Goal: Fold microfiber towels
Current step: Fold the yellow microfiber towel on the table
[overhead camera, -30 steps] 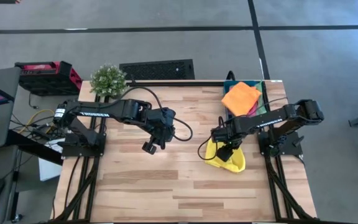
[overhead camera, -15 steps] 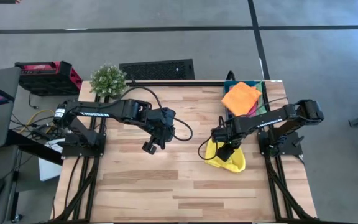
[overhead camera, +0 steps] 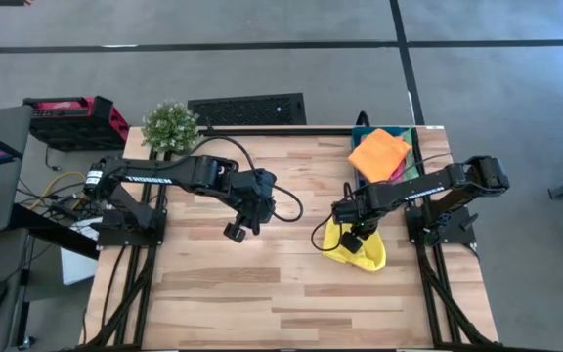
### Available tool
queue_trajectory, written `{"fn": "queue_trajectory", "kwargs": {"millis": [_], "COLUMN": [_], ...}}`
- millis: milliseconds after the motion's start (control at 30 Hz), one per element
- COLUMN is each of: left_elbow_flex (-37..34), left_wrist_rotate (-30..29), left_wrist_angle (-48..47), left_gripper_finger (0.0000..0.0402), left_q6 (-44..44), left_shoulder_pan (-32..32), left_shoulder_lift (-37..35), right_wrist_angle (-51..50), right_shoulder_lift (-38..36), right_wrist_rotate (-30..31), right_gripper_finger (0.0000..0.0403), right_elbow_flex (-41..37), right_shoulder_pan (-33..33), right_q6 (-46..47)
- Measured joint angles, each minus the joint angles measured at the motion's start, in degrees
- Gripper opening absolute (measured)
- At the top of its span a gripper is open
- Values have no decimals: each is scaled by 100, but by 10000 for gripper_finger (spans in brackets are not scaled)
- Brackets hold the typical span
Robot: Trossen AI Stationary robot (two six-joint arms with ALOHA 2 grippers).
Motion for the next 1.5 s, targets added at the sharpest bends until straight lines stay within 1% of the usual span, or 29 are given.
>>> {"fn": "queue_trajectory", "kwargs": {"millis": [167,267,533,700,900,1167,1300,1400,1467,1500], "left_elbow_flex": [0,0,0,0,0,0,0,0,-2,-2], "left_wrist_rotate": [2,2,4,4,4,4,4,4,5,7], "left_wrist_angle": [-4,-9,-221,-273,-271,-275,-297,-304,-304,-304], "left_gripper_finger": [128,128,128,128,128,128,128,128,128,128], "left_q6": [-33,-92,-334,-390,-360,-327,-331,-356,-395,-393], "left_shoulder_pan": [0,0,0,0,0,0,0,0,0,0], "left_shoulder_lift": [0,0,0,0,0,0,0,0,2,2], "right_wrist_angle": [-71,-175,-476,-785,-822,-827,-861,-895,-648,-678], "right_shoulder_lift": [0,0,-1,-4,-4,76,187,254,339,359], "right_wrist_rotate": [32,83,469,461,434,478,471,421,304,294], "right_gripper_finger": [5,8,5,11,48,125,160,173,175,175], "right_elbow_flex": [112,349,1019,1029,907,905,866,735,632,566], "right_shoulder_pan": [78,163,402,587,675,659,587,525,485,468], "right_q6": [-28,-53,-179,14,720,765,968,1007,1003,1001]}}
